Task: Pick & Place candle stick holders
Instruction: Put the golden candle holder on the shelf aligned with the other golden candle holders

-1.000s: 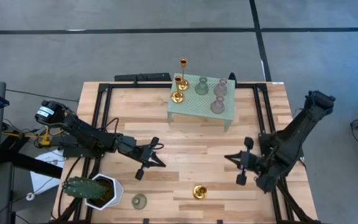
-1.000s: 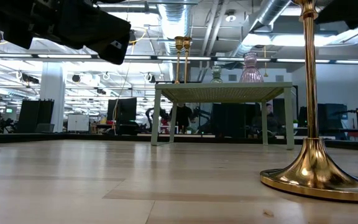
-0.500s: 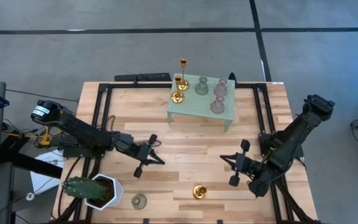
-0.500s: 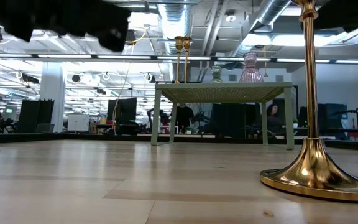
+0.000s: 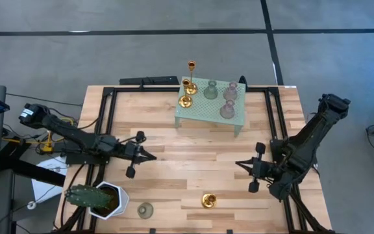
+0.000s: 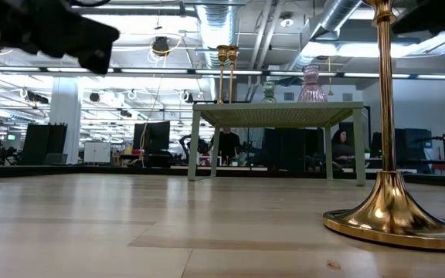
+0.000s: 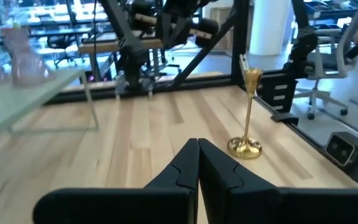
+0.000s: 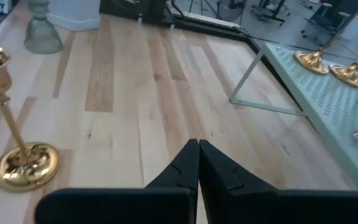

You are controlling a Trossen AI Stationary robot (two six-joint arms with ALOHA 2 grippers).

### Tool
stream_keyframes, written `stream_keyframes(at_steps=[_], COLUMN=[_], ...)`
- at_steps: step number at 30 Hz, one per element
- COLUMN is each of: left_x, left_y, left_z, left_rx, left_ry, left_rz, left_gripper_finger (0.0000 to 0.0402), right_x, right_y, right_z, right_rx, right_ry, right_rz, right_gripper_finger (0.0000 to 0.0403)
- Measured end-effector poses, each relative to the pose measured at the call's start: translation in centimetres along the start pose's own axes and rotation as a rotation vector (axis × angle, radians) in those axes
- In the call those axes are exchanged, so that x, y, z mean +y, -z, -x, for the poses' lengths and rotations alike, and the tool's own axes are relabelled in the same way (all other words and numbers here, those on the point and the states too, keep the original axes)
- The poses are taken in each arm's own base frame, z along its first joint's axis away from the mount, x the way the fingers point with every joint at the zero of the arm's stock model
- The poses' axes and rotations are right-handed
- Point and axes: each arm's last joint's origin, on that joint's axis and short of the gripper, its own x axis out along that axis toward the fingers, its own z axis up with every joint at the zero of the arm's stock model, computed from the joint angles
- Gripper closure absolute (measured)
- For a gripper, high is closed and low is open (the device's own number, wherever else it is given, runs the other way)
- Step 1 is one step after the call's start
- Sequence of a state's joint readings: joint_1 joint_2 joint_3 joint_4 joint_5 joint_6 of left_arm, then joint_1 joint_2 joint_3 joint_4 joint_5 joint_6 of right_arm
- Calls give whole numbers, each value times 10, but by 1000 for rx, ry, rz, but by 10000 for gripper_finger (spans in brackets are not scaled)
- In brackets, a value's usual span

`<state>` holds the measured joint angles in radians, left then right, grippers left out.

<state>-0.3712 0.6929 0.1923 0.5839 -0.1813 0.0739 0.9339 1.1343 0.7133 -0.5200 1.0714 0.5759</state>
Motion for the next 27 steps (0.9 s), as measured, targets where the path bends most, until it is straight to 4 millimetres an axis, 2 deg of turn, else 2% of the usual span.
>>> stream_keyframes(at_steps=[5,8,15,27], left_x=[-2,-2,-2,-2], left_y=[16,15,14,14], left_z=[9,9,9,9], left_rx=[-24,-35,-45,-45], left_ry=[14,13,10,10], left_rz=[16,17,13,13], left_gripper_finger=[396,396,396,395], right_x=[-9,-14,-26,-35], right_y=[17,22,16,15], right_z=[1,2,3,-8], right_rx=[-35,-58,-89,-64], right_ry=[-30,-45,-37,39], right_rz=[-71,-107,-141,-155], right_gripper_finger=[403,403,403,403])
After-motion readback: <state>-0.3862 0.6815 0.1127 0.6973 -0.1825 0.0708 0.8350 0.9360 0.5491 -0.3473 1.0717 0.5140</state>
